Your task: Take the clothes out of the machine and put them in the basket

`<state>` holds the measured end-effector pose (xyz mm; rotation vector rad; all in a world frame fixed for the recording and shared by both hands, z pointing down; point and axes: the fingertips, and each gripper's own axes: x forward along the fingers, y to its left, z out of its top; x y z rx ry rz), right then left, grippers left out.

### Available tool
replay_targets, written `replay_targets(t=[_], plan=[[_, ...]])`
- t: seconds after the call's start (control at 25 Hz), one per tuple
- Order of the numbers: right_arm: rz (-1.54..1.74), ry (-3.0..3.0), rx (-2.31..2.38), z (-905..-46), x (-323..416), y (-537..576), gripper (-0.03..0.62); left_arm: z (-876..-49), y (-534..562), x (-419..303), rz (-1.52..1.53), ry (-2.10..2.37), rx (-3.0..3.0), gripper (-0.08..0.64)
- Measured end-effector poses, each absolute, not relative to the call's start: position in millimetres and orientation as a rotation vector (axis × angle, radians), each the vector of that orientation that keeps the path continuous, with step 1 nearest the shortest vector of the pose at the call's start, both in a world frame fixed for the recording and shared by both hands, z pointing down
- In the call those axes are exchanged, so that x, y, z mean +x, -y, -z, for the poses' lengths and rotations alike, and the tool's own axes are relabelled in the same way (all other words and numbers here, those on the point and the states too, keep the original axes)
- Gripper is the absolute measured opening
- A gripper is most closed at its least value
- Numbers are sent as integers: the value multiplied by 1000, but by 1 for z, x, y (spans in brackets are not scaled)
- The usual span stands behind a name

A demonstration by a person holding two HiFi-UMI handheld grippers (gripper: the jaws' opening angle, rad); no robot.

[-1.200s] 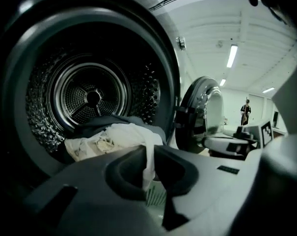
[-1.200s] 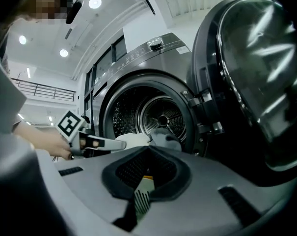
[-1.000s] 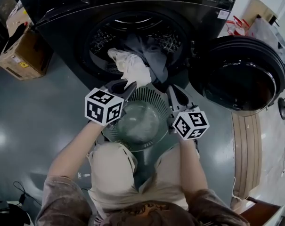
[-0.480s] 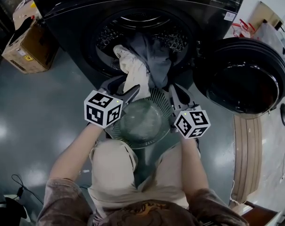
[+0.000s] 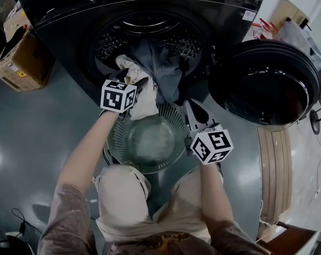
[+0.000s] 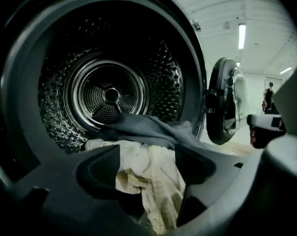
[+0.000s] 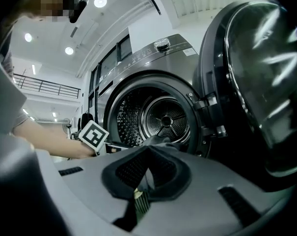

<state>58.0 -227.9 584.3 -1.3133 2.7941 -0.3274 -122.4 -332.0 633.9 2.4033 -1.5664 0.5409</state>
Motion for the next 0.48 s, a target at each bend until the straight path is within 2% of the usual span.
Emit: replay_targets(t=[0.36,0.48], plan=[[318,-2799,-1339,-585,58,230,-3,-668,364,-124,-619,1482,2340,373],[318,-2796,-1343,-586,58,230,-3,-674,362,-117,-552,1430,2325,272]])
